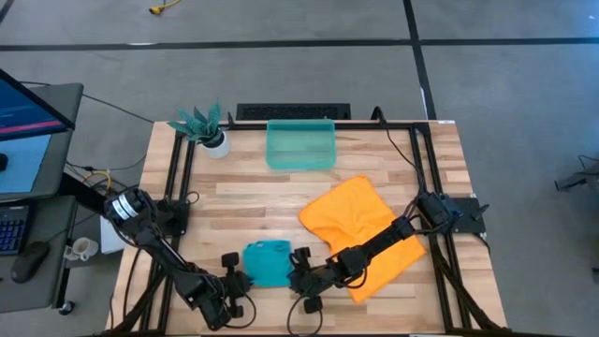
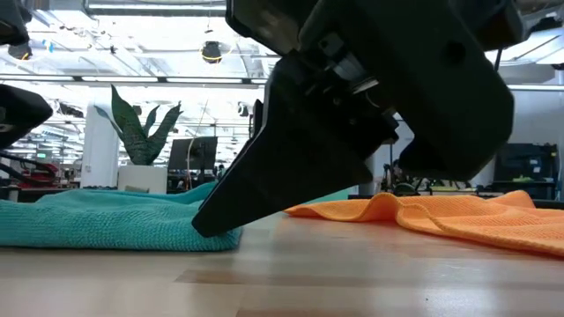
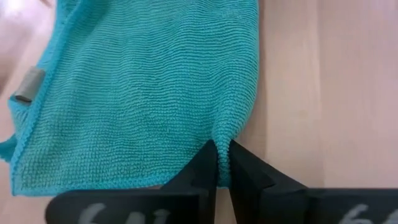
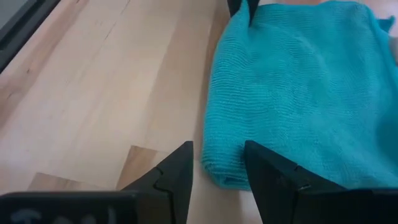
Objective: Roll microfiber towels into tight, uniform cylinder then place into a basket
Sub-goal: Roll the blue microfiber cloth
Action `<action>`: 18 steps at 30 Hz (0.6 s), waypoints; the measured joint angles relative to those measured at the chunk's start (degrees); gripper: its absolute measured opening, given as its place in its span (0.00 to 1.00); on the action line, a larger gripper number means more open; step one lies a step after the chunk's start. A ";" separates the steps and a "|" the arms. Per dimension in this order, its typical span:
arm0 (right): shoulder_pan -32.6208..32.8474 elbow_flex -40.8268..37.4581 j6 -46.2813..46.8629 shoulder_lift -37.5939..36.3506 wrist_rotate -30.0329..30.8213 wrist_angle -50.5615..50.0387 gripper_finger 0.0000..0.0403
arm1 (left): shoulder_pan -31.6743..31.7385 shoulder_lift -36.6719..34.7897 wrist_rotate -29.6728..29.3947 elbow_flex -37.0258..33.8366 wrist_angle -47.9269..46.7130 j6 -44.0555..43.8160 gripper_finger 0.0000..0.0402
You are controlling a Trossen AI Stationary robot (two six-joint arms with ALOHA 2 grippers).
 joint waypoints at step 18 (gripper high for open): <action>-1.10 0.00 3.77 0.00 -3.13 -1.08 0.42 | 2.53 -0.75 3.88 0.22 0.46 0.96 0.05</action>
